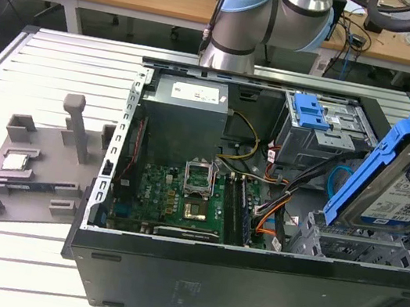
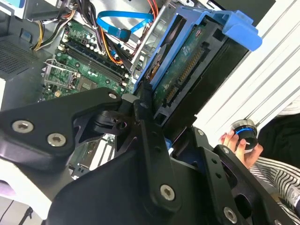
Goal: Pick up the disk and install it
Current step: 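Pick up the disk, then insert the disk into the insertion slot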
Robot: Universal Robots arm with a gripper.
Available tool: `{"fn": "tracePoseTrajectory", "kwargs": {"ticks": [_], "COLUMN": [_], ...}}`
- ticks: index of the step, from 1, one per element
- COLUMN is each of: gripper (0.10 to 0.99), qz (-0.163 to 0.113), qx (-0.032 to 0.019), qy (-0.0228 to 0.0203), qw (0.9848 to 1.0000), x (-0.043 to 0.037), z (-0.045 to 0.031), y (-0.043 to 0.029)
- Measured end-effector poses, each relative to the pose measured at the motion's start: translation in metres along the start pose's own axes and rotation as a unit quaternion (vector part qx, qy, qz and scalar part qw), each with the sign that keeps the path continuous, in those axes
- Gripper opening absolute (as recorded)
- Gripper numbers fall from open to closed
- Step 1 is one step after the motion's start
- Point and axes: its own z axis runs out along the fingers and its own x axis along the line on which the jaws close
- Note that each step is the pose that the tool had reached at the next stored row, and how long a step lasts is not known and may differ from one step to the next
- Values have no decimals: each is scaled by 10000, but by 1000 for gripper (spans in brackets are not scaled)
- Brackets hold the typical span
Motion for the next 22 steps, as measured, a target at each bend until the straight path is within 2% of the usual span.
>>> {"fn": "tracePoseTrajectory", "kwargs": {"ticks": [15, 22], "gripper": [369, 369], "qz": [0, 0], "qx": [0, 0], "qy": [-1, -1], "qw": [10000, 10000], "x": [0, -17], "z": [5, 119], "y": [0, -5]}}
